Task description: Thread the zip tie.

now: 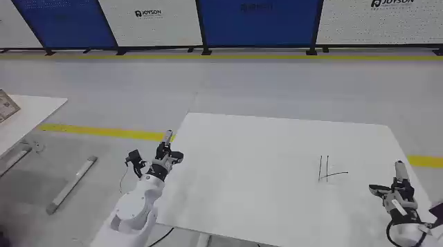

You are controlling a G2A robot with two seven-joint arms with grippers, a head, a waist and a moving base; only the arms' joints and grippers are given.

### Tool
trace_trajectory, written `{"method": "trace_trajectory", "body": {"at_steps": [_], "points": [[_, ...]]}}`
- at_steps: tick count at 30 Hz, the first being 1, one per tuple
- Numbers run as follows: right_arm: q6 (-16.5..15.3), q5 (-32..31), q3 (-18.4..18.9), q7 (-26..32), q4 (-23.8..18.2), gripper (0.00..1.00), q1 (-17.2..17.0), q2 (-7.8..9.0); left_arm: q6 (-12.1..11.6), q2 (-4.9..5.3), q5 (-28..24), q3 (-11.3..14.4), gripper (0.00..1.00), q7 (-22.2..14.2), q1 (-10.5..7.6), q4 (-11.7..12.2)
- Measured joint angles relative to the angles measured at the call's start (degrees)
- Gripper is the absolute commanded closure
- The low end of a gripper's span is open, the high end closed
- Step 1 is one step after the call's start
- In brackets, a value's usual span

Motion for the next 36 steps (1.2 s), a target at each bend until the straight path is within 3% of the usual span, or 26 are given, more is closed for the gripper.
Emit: {"method": "trace_trajectory", "body": {"at_steps": [1, 2, 3, 4, 5, 6, 12, 20, 36], "points": [[0.0, 0.0, 0.0, 0.0, 0.0, 0.22, 0.0, 0.00, 0.0, 0.00, 0.0, 0.0, 0.22, 0.0, 0.00, 0.0], [0.0, 0.0, 0.0, 0.0, 0.0, 0.00, 0.0, 0.00, 0.0, 0.00, 0.0, 0.0, 0.00, 0.0, 0.00, 0.0], [0.0, 0.0, 0.0, 0.0, 0.0, 0.00, 0.0, 0.00, 0.0, 0.00, 0.0, 0.0, 0.22, 0.0, 0.00, 0.0], [0.0, 0.0, 0.0, 0.0, 0.0, 0.22, 0.0, 0.00, 0.0, 0.00, 0.0, 0.0, 0.22, 0.0, 0.00, 0.0], [0.0, 0.0, 0.0, 0.0, 0.0, 0.00, 0.0, 0.00, 0.0, 0.00, 0.0, 0.0, 0.22, 0.0, 0.00, 0.0], [0.0, 0.0, 0.0, 0.0, 0.0, 0.00, 0.0, 0.00, 0.0, 0.00, 0.0, 0.0, 0.00, 0.0, 0.00, 0.0], [-0.7, -3.8, 1.2, 2.6, -0.1, 0.00, 0.9, 0.25, 0.0, 0.00, 0.0, 0.0, 0.00, 0.0, 0.00, 0.0], [0.1, -8.7, 5.7, 16.3, -0.9, 0.00, 1.0, 1.37, 0.0, 0.00, 0.0, 0.0, 0.00, 0.0, 0.00, 0.0], [0.6, -8.3, 5.8, 17.5, -0.9, 0.00, 1.5, 1.53, 0.0, 0.00, 0.0, 0.0, 0.00, 0.0, 0.00, 0.0]]}}
